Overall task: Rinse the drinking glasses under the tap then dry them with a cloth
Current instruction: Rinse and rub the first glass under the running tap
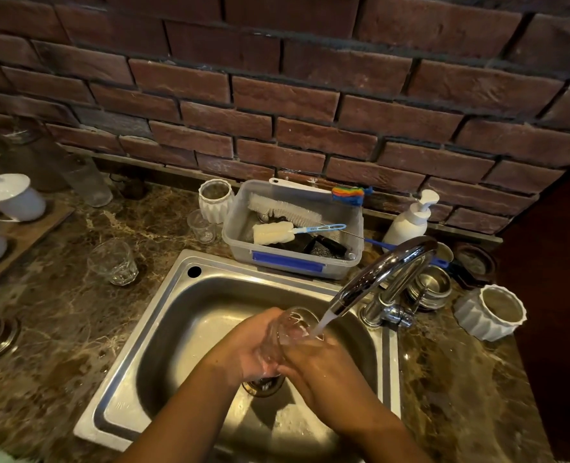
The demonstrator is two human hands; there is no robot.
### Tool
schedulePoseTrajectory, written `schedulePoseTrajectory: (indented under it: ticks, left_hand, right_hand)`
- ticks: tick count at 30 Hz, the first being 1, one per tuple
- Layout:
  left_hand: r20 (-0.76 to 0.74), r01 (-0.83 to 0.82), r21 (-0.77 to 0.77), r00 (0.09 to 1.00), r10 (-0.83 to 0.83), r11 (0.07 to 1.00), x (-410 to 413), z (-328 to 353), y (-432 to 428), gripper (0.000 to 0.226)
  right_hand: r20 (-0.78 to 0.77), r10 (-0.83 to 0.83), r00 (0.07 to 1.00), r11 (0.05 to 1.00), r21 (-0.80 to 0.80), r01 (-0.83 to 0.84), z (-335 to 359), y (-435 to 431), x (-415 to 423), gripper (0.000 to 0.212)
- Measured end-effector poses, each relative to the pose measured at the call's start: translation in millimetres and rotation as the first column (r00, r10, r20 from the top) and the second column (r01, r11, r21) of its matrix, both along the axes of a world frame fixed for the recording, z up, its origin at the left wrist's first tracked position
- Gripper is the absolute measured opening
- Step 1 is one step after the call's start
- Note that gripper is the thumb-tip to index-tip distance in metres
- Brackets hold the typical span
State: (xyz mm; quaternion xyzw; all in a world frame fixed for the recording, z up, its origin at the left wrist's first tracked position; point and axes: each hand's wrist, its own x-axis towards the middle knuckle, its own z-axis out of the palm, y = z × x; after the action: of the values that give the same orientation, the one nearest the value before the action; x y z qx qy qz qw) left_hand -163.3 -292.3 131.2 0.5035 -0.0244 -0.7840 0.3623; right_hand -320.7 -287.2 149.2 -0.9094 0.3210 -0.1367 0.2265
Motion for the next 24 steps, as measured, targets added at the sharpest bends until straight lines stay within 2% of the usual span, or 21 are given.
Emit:
schedulePoseTrajectory:
  ticks: [1,3,5,7,9,10,11,12,14,15,17,18,20,21,22,23,24]
  left_hand:
    - [0.056,-0.045,-0.010,0.997,0.045,0.999,-4.0,0.5,-0.3,0.026]
    - [0.254,-0.135,-0.068,0.956,0.148,0.989,-13.1,-3.3,-3.3,0.023]
    - [0.494,-0.122,-0.181,0.847,0.197,0.976,-22.4,-5.8,-6.1,0.027]
    - [0.712,0.009,-0.331,0.658,0.244,0.944,-27.2,-10.9,-4.2,0.026]
    - [0.831,0.204,-0.455,0.448,0.330,0.867,-26.6,-18.6,3.0,0.021]
    - [0.861,0.317,-0.476,0.357,0.361,0.820,-25.0,-22.3,6.8,0.018]
    - [0.874,0.405,-0.479,0.297,0.384,0.778,-23.1,-26.4,9.5,0.016]
    - [0.871,0.438,-0.490,0.285,0.401,0.753,-21.0,-28.2,10.8,0.016]
    - [0.846,0.378,-0.517,0.366,0.388,0.768,-18.6,-28.5,11.5,0.019]
    - [0.831,0.327,-0.508,0.431,0.352,0.797,-19.6,-27.1,10.5,0.020]
    - [0.759,0.169,-0.421,0.603,0.244,0.891,-22.5,-20.7,7.1,0.022]
    - [0.670,0.068,-0.336,0.718,0.188,0.939,-22.7,-16.6,5.4,0.022]
    - [0.349,-0.090,-0.185,0.925,0.152,0.979,-16.3,-8.5,4.5,0.023]
    - [0.180,-0.125,-0.120,0.973,0.146,0.985,-10.8,-4.2,4.2,0.023]
    - [0.044,-0.136,-0.060,0.989,0.138,0.989,-5.1,-1.7,4.0,0.022]
    - [-0.040,-0.119,-0.027,0.992,0.118,0.993,-0.8,-1.1,4.3,0.022]
    - [-0.069,-0.090,-0.015,0.994,0.089,0.996,1.3,-1.6,4.6,0.022]
  right_hand:
    - [0.032,-0.052,0.998,0.998,0.044,0.050,-2.5,-0.5,-1.1,0.024]
    - [0.124,-0.222,0.967,0.948,0.261,0.184,-11.3,1.3,0.6,0.027]
    - [0.197,-0.433,0.880,0.815,0.502,0.289,-15.8,3.4,9.1,0.019]
    - [0.205,-0.662,0.721,0.591,0.735,0.333,-14.6,2.5,20.4,0.021]
    - [0.099,-0.860,0.501,0.214,0.960,0.178,-17.2,0.5,26.8,0.024]
    - [0.024,-0.905,0.425,0.054,0.997,0.059,-18.1,-0.3,28.3,0.029]
    - [-0.014,-0.921,0.389,-0.026,0.999,-0.025,-20.2,-1.6,28.5,0.034]
    - [-0.021,-0.923,0.384,-0.044,0.998,-0.053,-21.5,-2.3,28.8,0.038]
    - [0.007,-0.922,0.388,0.008,1.000,0.001,-25.3,-3.2,30.1,0.040]
    - [0.034,-0.906,0.423,0.084,0.991,0.101,-26.6,-4.3,30.0,0.039]
    - [0.079,-0.809,0.583,0.336,0.875,0.348,-24.7,-7.3,26.4,0.039]
    - [0.105,-0.726,0.680,0.486,0.778,0.398,-22.1,-7.9,22.3,0.041]
    - [0.179,-0.481,0.858,0.760,0.573,0.307,-13.7,-7.3,13.7,0.038]
    - [0.148,-0.321,0.936,0.874,0.428,0.231,-9.3,-6.9,10.3,0.032]
    - [0.063,-0.180,0.982,0.953,0.257,0.159,-4.0,-5.4,8.5,0.025]
    - [-0.025,-0.096,0.995,0.987,0.125,0.098,-1.4,-4.0,6.9,0.022]
    - [-0.069,-0.061,0.996,0.996,0.056,0.065,-1.5,-3.2,5.0,0.022]
